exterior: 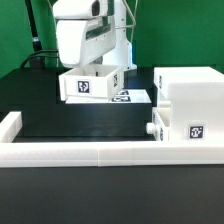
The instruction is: Assemble drawer
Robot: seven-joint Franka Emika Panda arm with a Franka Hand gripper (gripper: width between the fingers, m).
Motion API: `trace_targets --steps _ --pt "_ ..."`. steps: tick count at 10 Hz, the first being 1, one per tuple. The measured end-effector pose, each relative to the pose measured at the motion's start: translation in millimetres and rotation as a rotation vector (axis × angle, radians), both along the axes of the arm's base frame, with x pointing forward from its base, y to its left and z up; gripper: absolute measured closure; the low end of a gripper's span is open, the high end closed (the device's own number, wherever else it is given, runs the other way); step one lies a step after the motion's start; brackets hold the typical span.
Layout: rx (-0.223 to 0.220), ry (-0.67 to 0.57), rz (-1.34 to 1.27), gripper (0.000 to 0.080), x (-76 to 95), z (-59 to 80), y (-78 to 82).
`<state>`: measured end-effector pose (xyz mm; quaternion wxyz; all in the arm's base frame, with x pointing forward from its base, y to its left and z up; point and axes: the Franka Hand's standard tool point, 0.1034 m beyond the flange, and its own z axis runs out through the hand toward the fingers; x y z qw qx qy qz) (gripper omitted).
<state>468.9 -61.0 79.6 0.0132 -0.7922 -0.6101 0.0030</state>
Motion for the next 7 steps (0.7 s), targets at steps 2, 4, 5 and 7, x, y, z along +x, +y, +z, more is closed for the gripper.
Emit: trace_targets --steps 2,4,5,7 --pt "-0.005 0.008 0.059 0.0755 12.0 -2.7 1.9" --pt "-0.009 -0.002 0.087 0.0755 30.6 -1.7 8.0" --pt "-0.016 -0.008 0.114 0.0755 39.0 -0.9 13.3" --pt "-0.021 -0.006 0.134 0.0755 40.1 -3.0 17.2"
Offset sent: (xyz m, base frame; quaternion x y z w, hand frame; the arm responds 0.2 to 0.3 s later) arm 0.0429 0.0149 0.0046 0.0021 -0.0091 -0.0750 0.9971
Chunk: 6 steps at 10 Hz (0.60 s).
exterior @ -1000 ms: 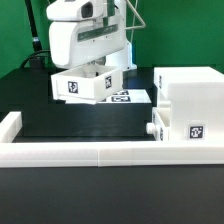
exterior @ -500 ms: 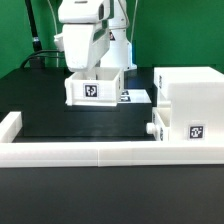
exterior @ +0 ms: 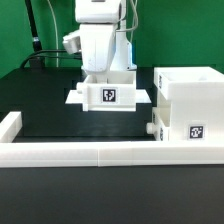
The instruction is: Assemble drawer
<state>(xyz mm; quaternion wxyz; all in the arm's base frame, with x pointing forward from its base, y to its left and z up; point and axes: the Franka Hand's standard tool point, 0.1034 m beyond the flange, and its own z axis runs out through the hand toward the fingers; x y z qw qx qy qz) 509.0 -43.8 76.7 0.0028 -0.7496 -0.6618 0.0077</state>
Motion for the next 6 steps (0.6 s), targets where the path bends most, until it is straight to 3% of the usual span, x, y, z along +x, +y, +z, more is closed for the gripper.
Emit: trace_targets --steps 4,6 --pt "0.003 0.01 0.041 0.0755 -1.5 -5.6 -2.4" --pt "0.005 -0.002 0.074 0.0755 10.4 -4.5 6.7"
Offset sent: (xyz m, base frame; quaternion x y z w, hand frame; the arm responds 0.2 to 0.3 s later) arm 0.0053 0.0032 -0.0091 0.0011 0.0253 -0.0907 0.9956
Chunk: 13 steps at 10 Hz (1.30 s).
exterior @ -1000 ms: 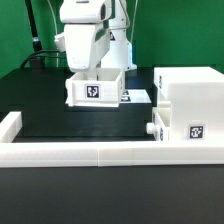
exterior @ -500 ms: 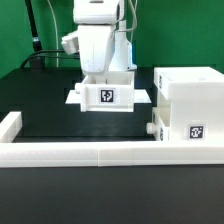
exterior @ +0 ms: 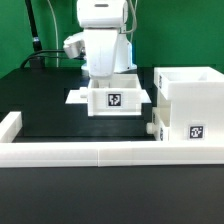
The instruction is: Assemble drawer
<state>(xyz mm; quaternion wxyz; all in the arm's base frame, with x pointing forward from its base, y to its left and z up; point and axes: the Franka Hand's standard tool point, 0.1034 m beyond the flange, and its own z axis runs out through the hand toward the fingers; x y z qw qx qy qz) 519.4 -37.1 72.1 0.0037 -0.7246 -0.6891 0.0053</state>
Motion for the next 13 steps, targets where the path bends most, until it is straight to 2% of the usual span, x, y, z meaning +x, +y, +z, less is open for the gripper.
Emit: trace_targets --steps 2,6,10,13 --pt "0.002 -0.021 0.012 0.0755 8.9 1.5 7.5" --pt "0.003 -0.025 0.009 0.0755 7.1 -1.2 6.3" --pt "-0.001 -0.027 0.037 0.0755 15.7 -6.5 22.1" --pt "0.002 -0.023 0.04 0.0755 15.9 -10.2 23.4"
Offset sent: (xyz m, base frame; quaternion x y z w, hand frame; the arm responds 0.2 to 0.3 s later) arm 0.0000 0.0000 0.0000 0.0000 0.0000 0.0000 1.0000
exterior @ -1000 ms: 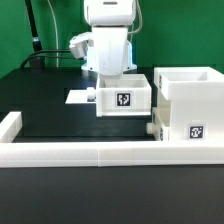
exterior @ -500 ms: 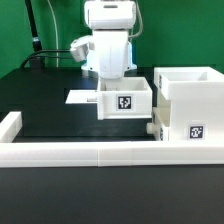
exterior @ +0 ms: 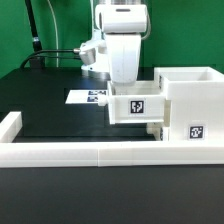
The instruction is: Assemble drawer
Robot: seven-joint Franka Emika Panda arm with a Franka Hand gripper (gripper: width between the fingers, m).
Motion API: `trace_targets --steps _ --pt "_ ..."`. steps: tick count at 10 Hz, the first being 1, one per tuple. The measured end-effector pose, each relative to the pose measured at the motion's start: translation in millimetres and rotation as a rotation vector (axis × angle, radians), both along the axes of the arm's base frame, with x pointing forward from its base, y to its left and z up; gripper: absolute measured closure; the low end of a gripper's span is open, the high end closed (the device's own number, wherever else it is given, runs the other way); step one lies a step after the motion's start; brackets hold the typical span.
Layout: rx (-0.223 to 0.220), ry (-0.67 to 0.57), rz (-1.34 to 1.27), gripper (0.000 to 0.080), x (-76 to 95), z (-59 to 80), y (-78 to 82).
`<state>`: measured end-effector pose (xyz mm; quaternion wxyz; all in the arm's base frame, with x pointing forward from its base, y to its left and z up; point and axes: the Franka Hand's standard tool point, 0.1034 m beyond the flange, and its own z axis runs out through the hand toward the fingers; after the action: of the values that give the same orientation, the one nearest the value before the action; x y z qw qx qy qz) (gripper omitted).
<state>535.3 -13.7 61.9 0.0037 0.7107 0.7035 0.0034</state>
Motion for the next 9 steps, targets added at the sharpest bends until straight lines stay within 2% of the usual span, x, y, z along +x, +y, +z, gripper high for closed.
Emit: trace_targets --steps 9 --pt "-0.001 0.003 -0.029 0.0755 1.3 0.5 4.5"
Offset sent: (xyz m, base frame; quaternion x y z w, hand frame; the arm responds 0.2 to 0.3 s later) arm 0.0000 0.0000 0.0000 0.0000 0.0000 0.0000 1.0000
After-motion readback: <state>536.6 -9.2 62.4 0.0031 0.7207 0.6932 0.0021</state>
